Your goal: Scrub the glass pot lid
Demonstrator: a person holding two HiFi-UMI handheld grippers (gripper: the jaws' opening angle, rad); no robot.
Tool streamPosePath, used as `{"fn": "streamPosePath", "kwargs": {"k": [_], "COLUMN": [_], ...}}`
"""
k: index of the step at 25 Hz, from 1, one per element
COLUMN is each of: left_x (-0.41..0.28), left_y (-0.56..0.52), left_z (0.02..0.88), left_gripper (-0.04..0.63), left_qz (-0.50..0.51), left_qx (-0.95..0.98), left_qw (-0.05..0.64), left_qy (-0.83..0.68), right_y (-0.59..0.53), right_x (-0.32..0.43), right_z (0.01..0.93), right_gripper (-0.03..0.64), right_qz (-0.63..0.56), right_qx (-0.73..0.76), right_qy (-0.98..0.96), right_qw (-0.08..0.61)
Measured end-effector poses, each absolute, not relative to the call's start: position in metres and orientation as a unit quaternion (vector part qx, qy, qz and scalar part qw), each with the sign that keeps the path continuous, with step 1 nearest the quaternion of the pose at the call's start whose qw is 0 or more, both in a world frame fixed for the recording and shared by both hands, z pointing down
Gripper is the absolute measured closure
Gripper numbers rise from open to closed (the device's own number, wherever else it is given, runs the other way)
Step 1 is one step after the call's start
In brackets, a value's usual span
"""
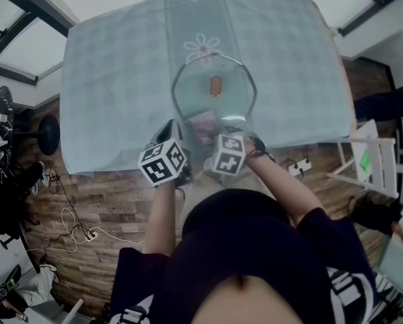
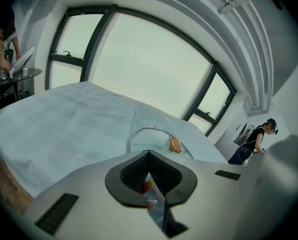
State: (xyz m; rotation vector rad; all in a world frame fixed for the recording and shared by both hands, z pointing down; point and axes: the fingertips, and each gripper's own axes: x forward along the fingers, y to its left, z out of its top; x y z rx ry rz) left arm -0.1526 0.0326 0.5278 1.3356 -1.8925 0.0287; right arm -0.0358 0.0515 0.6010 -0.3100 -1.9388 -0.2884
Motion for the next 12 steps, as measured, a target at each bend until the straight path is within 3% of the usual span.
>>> {"fn": "streamPosePath", "kwargs": {"k": [12], "left_x": [-0.142], "left_y": [0.034], "left_z": [0.529], "left_gripper": [0.604], "left_qz": [0.016], "left_qx": [0.539], "left_qw": [0.404], "left_qy": [-0.739], "right_y": [0.058], "right_x": [-0.024], "right_z": [0.601], "right_gripper": [0.538], "right_qz": [-0.109], "right_qx": [-0.122], "right_qy": [-0.821], "right_qw": [0.548]}}
